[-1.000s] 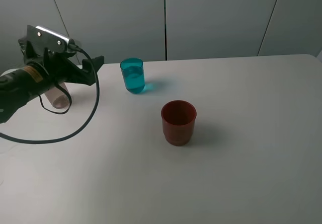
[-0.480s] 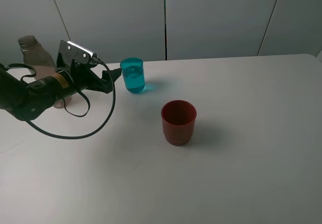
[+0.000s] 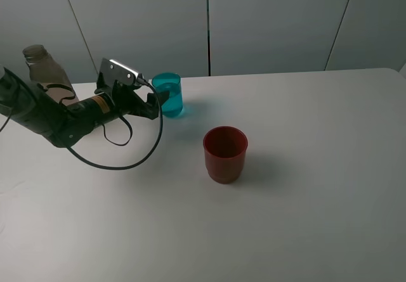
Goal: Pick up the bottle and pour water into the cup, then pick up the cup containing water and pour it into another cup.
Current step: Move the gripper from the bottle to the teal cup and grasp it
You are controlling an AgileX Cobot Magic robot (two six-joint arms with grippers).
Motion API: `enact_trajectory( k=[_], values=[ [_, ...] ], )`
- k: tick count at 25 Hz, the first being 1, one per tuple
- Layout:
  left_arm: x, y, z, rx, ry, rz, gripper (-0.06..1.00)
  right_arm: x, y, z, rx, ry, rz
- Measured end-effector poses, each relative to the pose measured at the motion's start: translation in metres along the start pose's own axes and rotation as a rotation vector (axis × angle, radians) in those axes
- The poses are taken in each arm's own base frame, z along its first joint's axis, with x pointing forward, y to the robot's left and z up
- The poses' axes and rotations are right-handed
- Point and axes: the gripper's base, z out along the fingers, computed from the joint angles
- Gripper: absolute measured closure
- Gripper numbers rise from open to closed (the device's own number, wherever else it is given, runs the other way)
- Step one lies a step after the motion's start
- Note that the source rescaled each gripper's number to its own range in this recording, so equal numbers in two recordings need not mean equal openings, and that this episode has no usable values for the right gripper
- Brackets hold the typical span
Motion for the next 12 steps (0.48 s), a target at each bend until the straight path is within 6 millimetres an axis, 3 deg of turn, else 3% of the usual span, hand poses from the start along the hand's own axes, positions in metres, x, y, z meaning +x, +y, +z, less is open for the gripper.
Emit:
enact_trajectory(
  k=[12],
  values=[
    [0.022,-0.007,0.019,0.016,0.014,-0.029,-0.05,0.000,0.000,0.000,0.000,0.000,0.000]
  ],
)
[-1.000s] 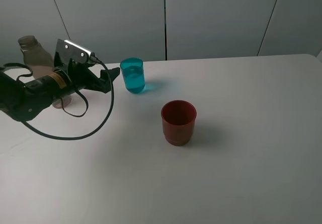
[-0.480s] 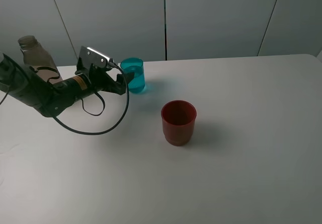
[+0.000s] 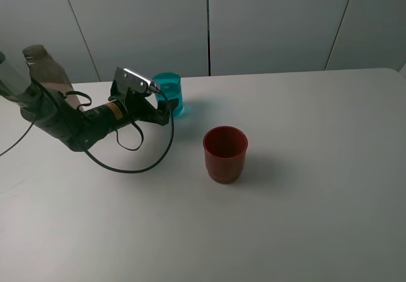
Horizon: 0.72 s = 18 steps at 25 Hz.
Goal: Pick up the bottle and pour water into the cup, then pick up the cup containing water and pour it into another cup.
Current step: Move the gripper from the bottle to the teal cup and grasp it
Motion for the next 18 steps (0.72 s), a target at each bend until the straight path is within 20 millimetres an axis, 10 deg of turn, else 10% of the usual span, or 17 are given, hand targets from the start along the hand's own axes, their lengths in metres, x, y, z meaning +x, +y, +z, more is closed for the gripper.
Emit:
enact_trajectory(
  k=[18],
  values=[
    [0.015,0.002,0.022,0.008,-0.116,-0.008,-0.05,0.000,0.000,0.000,0.000,0.000,0.000]
  ],
)
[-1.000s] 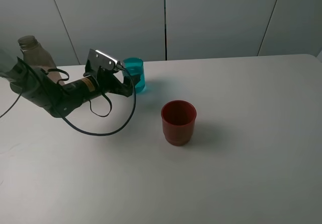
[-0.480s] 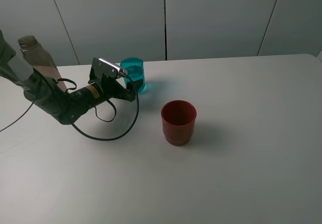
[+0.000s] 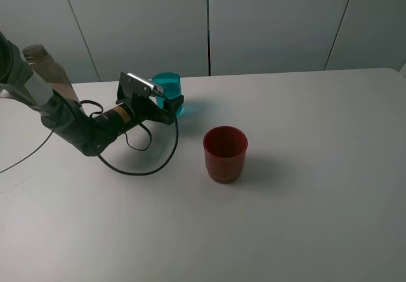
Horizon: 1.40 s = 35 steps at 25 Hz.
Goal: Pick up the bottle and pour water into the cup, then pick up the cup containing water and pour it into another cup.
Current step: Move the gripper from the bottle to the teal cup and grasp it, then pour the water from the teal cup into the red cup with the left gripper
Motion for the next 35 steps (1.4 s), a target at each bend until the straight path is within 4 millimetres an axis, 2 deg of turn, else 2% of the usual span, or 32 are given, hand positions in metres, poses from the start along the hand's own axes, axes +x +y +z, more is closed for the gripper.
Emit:
enact_trajectory(
  k=[12,26,27,28,29,30,35],
  values=[
    [0.003,-0.009,0.022,0.030,-0.044,0.017,-0.05,0.000,0.000,0.000,0.000,0.000,0.000],
    [-0.002,-0.008,0.027,0.036,-0.058,0.042,-0.04,0.000,0.000,0.000,0.000,0.000,0.000],
    [-0.002,-0.008,0.027,0.039,-0.060,0.046,0.05,0.000,0.000,0.000,0.000,0.000,0.000],
    [-0.002,-0.009,0.027,0.041,-0.059,0.047,0.22,0.000,0.000,0.000,0.000,0.000,0.000],
    [-0.002,-0.009,0.027,0.043,-0.058,0.048,0.50,0.000,0.000,0.000,0.000,0.000,0.000],
    [-0.002,-0.009,0.027,0.048,-0.057,0.050,0.83,0.000,0.000,0.000,0.000,0.000,0.000],
    [-0.001,-0.010,0.027,0.056,-0.050,0.057,0.86,0.000,0.000,0.000,0.000,0.000,0.000]
  ],
)
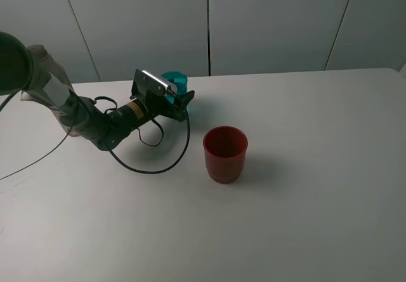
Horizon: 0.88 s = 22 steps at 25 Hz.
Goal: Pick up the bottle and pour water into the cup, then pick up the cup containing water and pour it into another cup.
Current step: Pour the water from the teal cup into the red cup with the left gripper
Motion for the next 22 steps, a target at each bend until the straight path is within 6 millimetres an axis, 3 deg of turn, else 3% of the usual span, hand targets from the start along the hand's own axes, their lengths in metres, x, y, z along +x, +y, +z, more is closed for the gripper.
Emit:
enact_trajectory(
  k=[12,15,22],
  values=[
    [-0.002,0.000,0.000,0.003,0.003,0.002,0.86,0.000,0.000,0.000,0.000,0.000,0.000],
    [-0.014,0.002,0.002,0.013,0.028,0.015,0.86,0.000,0.000,0.000,0.000,0.000,0.000],
    [-0.064,0.005,0.004,0.043,0.031,0.072,0.86,0.000,0.000,0.000,0.000,0.000,0.000]
  ],
)
